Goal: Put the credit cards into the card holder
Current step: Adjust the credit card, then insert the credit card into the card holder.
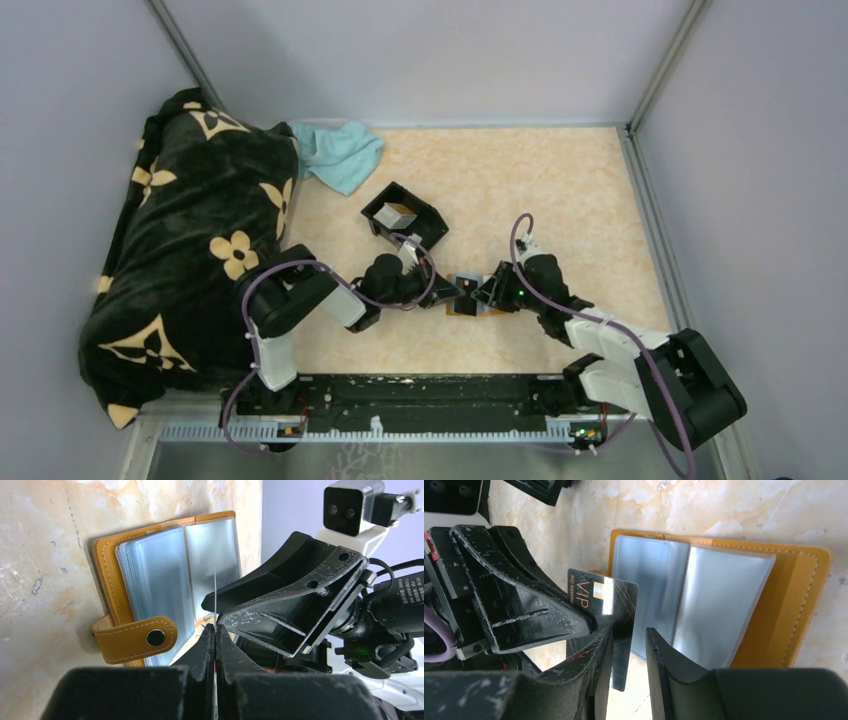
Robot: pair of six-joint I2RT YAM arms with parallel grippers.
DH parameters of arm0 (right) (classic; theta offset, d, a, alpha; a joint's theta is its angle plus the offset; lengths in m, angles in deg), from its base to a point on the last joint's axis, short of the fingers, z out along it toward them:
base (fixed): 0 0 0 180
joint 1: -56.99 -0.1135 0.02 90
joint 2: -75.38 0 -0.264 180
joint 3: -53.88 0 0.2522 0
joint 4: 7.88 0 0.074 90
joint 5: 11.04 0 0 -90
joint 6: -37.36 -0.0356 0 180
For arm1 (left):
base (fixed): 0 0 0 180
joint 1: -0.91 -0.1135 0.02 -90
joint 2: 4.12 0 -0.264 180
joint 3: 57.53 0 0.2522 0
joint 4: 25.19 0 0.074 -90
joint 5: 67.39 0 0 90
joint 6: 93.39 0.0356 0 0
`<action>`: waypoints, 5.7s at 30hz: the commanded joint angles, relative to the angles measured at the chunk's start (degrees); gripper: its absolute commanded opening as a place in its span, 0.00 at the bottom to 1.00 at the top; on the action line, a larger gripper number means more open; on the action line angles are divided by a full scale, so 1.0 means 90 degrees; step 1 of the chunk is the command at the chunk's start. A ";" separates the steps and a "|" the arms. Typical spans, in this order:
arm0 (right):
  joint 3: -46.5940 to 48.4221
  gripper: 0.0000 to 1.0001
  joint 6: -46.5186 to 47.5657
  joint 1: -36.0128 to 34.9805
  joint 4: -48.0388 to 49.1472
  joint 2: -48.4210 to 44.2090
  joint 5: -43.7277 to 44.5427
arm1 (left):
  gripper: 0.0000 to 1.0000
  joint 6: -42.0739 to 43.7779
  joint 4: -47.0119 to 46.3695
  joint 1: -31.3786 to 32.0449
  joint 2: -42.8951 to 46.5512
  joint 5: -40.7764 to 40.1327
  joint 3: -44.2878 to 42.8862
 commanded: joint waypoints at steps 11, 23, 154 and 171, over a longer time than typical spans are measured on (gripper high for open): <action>-0.0413 0.31 -0.0644 0.0150 0.1973 0.0533 -0.1032 | 0.00 -0.0638 -0.1326 -0.0056 -0.0537 0.0382 0.0047; -0.0469 0.00 -0.0828 0.0226 0.2103 0.0332 -0.1160 | 0.16 -0.0542 -0.1116 -0.0065 -0.0485 0.0321 0.0172; 0.0973 0.13 0.0851 0.0921 -0.2582 -0.0405 0.1107 | 0.22 0.0902 0.2671 0.0166 0.0244 -0.0432 -0.0690; 0.0986 0.00 0.0821 0.0461 -0.2122 0.0396 0.1175 | 0.17 0.0886 0.2676 0.0243 0.0073 -0.0451 -0.0788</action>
